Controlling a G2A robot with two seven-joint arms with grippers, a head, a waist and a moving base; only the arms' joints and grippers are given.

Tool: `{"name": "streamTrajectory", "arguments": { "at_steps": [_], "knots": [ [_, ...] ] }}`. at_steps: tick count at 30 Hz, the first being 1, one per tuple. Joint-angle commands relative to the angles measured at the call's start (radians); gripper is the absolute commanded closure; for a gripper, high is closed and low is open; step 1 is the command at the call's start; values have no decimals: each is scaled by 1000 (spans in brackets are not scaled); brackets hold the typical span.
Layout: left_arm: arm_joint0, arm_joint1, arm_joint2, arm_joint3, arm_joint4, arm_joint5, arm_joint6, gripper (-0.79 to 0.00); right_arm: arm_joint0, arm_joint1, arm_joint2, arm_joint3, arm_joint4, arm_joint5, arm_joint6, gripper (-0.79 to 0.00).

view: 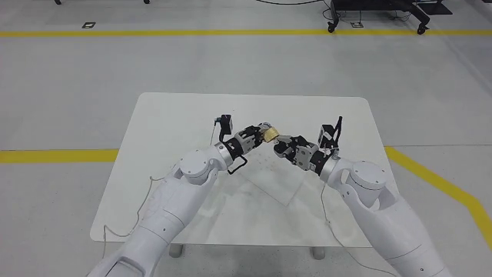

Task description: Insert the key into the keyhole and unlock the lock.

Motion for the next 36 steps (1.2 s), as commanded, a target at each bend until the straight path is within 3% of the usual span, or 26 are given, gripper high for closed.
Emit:
{"name": "streamTrajectory", "arguments": {
  "at_steps": [1,3,11,22,36],
  "knots": [
    [-1,-1,0,4,-2,-1,-3,0,1,-1,1,4,5,1,-2,-92],
    [-3,-3,0,8,-4,-2,-7,0,3,-3,0,8,14,0,-1,0],
    [-6,-8,5,14,9,-33,-28,0,16,-10,5,37,66,17,17,0],
    [-2,-11,4,9,39,-61,-33,0,26,-18,60,97,260,51,81,0],
    [6,-11,-8,-6,74,-88,-36,0,45,-19,106,171,414,164,184,0]
  ]
}}
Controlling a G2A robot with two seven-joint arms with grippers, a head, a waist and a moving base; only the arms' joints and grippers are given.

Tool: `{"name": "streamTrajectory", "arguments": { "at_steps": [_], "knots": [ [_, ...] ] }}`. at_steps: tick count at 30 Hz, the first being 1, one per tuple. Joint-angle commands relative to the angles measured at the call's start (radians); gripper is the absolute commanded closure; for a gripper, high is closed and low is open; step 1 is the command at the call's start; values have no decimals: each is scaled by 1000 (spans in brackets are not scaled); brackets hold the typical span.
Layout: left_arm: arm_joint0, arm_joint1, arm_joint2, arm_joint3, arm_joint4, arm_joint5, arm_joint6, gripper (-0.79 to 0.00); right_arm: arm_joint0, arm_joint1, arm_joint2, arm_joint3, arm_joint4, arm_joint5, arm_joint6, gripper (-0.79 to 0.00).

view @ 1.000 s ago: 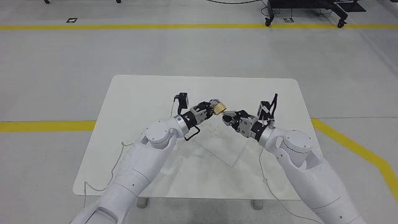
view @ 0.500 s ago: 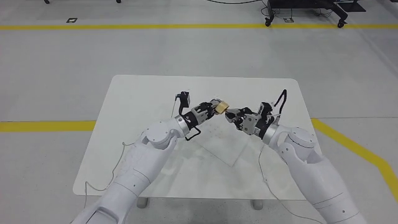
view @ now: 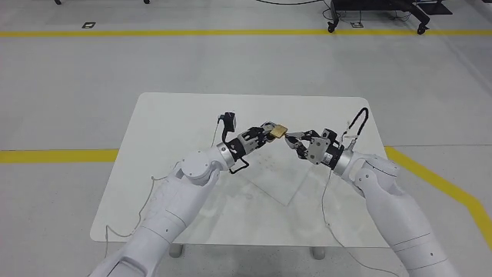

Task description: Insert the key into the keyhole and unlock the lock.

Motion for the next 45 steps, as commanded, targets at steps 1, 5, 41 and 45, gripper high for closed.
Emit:
{"name": "streamTrajectory", "arguments": {
  "at_steps": [1,5,41,45],
  "knots": [
    [2,0,-1,-2,0,2,0,0,3,0,4,9,15,11,10,0],
    [4,0,-6,-5,1,5,-1,0,10,-1,8,21,32,26,15,0],
    [-71,12,82,-22,424,396,20,-83,-68,17,163,-59,-7,-81,-31,-785],
    [-93,19,106,-9,505,470,-74,-785,-68,17,163,-59,-7,-81,-31,-785]
  ]
}}
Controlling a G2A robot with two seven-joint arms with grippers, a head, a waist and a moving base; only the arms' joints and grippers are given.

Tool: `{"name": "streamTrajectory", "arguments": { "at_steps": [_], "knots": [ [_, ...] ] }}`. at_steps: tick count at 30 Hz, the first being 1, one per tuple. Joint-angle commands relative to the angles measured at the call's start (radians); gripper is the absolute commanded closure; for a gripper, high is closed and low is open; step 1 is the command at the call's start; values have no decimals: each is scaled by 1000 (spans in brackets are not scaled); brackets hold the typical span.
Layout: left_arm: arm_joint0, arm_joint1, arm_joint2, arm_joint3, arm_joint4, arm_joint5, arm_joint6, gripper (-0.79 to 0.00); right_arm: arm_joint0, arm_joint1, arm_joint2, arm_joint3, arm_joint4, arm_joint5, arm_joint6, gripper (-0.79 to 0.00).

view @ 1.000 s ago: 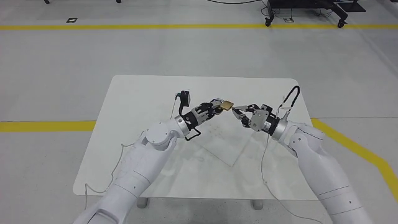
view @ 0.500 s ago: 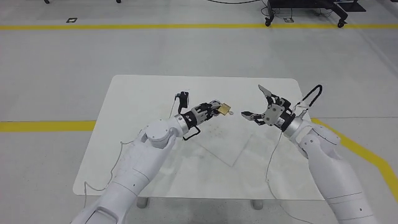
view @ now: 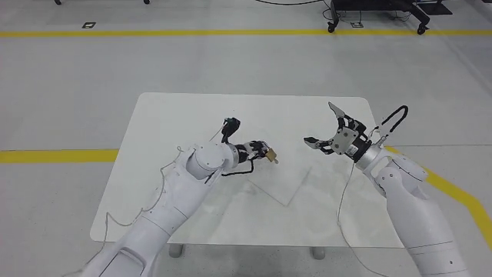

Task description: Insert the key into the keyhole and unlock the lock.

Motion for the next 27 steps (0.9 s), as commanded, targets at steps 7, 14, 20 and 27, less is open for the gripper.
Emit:
{"name": "streamTrajectory", "arguments": {
  "at_steps": [7,14,20,27],
  "knots": [
    [-2,22,-28,-15,37,20,-127,-785,0,0,0,0,0,0,0,-785],
    [61,52,-152,-109,-5,-37,-52,-785,0,0,0,0,0,0,0,-785],
    [211,80,-317,-276,-125,-201,88,-785,-31,3,79,-18,36,-81,20,-785],
    [276,91,-382,-329,-241,-257,50,-785,-140,11,238,-116,70,-179,109,-785]
  ]
}}
